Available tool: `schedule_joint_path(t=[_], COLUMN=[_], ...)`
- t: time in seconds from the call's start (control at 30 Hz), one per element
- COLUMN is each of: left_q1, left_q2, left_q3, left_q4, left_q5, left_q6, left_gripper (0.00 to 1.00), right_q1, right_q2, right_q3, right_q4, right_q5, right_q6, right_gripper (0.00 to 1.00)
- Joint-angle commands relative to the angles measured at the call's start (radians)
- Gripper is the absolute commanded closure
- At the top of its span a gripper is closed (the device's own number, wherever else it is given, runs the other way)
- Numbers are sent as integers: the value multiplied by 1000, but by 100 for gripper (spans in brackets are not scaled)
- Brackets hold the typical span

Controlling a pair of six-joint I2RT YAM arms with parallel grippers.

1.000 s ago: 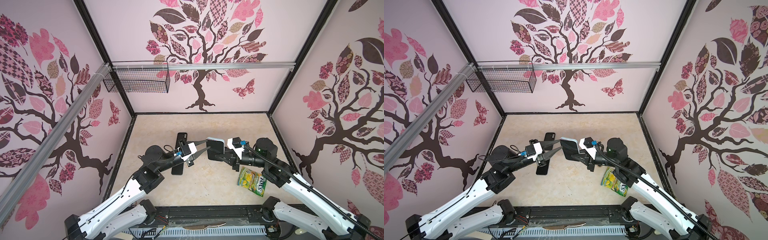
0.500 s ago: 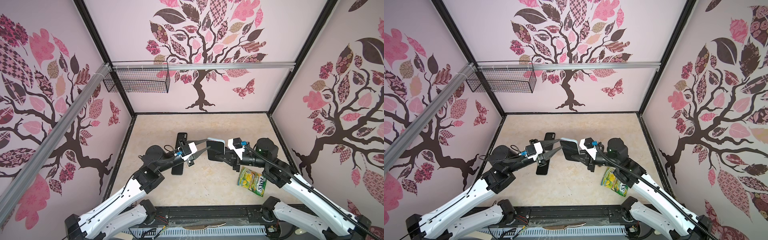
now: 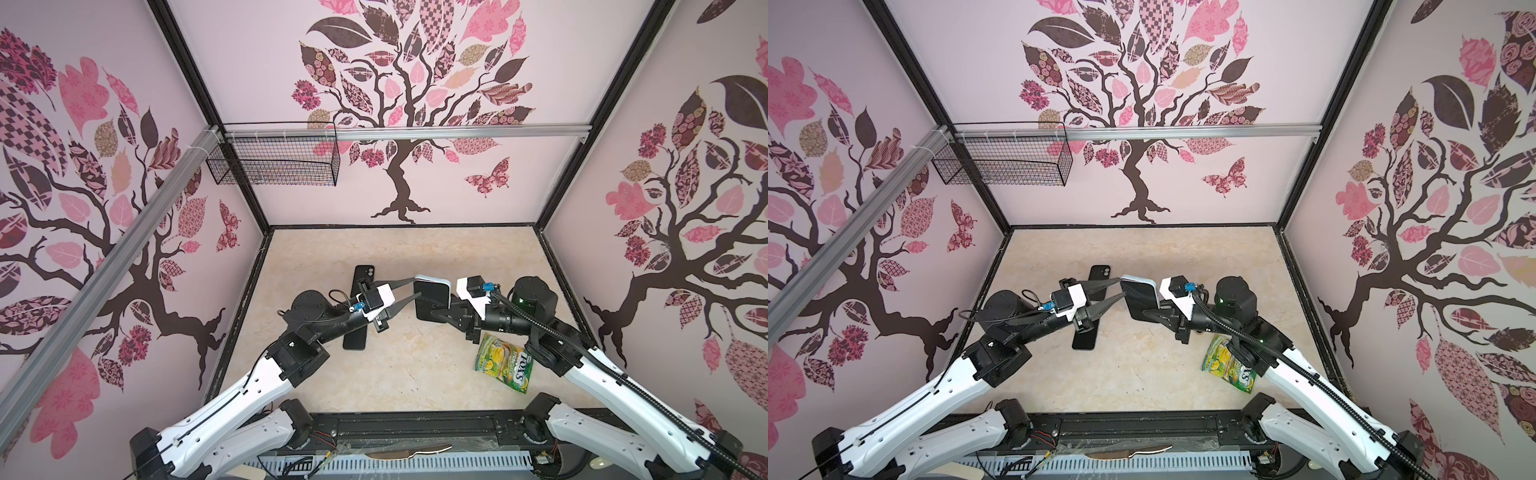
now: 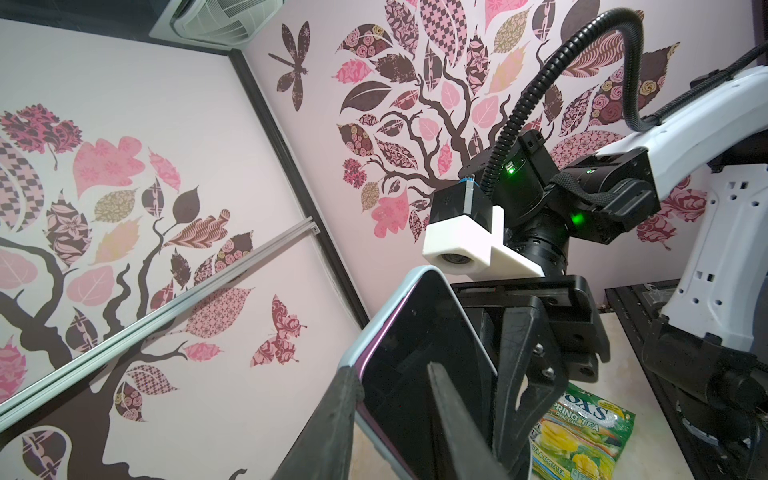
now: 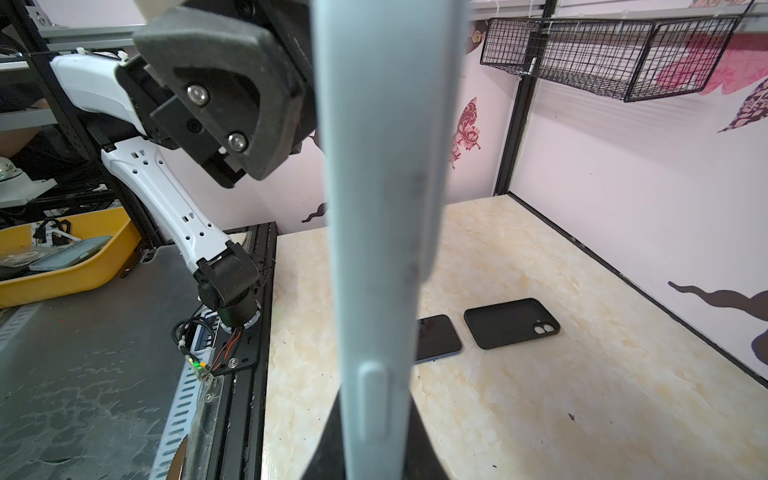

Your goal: Take the phone out of the phone case

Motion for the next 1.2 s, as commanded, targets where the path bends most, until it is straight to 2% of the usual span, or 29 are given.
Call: schedule_joint_path(t=[0.0, 0.77, 1.03, 1.17], left_q1=[-3, -3, -3, -2], left_q2=[20, 78, 76, 76], left_q3=[27, 22, 12, 9], left_q4=[-43, -106, -162, -192], left_q5=[-15, -30, 49, 140], left_q6=[7, 5, -16, -41], left_gripper=[69, 64, 68, 69], right_q1=[10, 39, 39, 40], right_q2=[-25, -59, -70, -69], right_q3=[23, 7, 10, 13], right_q4=[72, 102, 126, 140], right_q5=[-63, -107, -58, -52], right_q6=[-18, -95, -83, -80], right_gripper=[100, 100, 100, 100])
